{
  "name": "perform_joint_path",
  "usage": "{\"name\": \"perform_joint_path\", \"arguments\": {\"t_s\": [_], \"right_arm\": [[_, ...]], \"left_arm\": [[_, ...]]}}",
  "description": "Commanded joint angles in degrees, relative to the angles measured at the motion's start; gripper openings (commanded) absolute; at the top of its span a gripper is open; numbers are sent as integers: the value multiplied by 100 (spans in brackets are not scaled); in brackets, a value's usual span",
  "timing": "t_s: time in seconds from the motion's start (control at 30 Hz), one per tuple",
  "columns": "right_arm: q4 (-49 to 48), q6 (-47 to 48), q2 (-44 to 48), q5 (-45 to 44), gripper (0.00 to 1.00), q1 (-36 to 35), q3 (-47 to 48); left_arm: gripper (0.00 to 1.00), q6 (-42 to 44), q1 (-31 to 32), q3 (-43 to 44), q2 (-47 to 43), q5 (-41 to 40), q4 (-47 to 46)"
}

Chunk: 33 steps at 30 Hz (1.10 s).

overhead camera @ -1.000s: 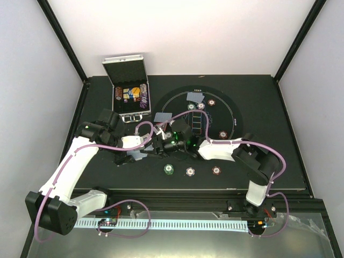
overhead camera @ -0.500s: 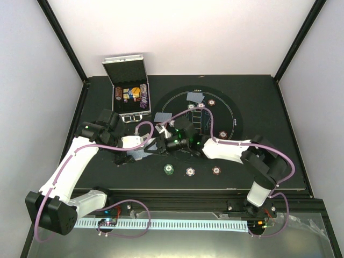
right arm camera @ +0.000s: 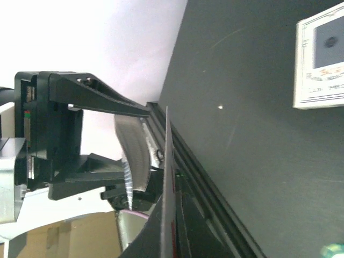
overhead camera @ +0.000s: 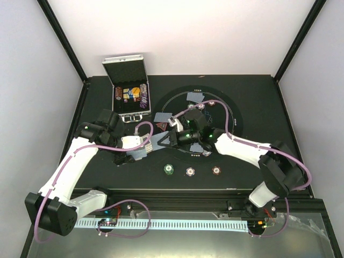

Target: Distribute texas hold em gaming equipment

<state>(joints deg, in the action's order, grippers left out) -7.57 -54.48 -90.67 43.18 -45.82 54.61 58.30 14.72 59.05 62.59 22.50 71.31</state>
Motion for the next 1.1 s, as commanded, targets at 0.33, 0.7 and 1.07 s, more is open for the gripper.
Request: {"name": "perform_joint_path", "arguments": {"t_s": [0.33,0.7,1.07], "right_arm": [[5006,3903,-501,-4160,1,941,2535],[539,8490,-865,-7515,1,427,890],[-391,10524,-1829,-6597,6,437,790]], "left_arm": [[2,32,13,140,-110,59,129],[2,9,13,175,-79,74,141],[2,-34,13,210,-143,-80,147]]}}
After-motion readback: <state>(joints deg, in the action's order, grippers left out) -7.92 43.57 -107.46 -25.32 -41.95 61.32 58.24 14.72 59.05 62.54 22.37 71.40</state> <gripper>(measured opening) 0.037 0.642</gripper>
